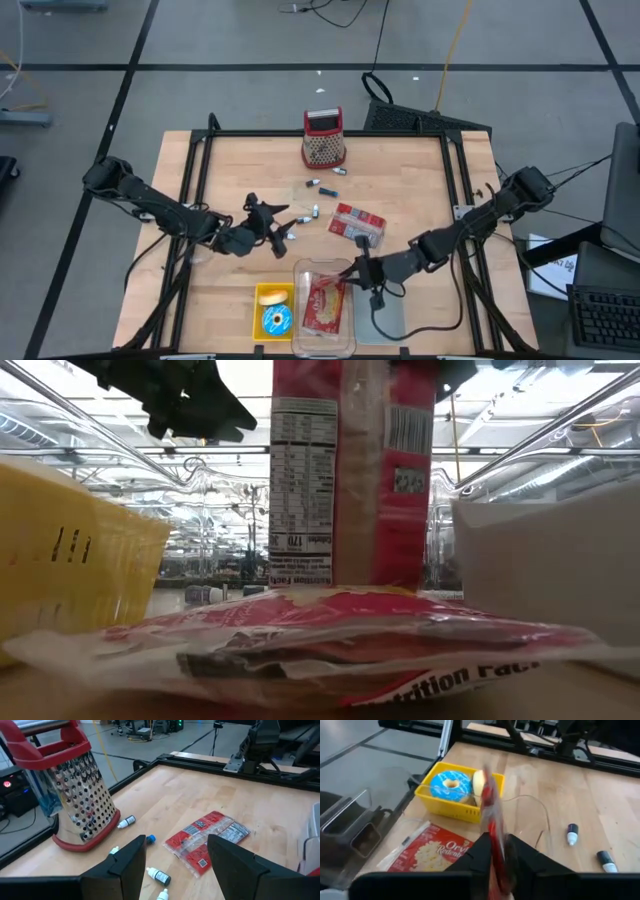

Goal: Pick & Place Food Item
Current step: Put the top popcorn bag into the transparent bin, then put the popcorn bag into the transparent bin

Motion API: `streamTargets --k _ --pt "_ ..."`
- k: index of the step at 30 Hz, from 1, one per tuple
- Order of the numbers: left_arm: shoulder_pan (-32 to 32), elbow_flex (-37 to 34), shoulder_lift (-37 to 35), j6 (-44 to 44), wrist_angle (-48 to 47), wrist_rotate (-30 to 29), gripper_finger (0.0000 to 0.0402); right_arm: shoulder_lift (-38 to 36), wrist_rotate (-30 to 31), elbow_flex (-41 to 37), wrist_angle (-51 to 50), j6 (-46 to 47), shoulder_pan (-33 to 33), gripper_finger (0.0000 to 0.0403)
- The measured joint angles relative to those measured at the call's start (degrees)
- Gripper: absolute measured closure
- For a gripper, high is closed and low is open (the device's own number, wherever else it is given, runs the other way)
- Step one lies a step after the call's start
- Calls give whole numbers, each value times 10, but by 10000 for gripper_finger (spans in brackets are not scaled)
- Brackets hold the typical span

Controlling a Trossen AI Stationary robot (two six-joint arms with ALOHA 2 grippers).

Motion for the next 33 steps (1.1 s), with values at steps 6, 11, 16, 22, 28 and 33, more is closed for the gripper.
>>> streamTargets --k 6,11,16,22,28,33 --pt "3 0 0 -28 0 0 188 19 -73 -2 62 7 -13 284" --pt "3 0 0 -42 -4 25 188 56 -187 -3 140 17 -15 247" --pt "2 0 0 -42 -7 59 188 68 -351 -3 171 17 -27 234" --pt "2 0 0 -42 -8 60 188 30 -370 -2 144 31 -48 237" --pt "2 0 0 -42 -9 61 188 -34 -366 -2 36 47 -66 238" --pt "2 0 0 -54 -9 74 188 -70 -230 -2 -90 45 -63 238"
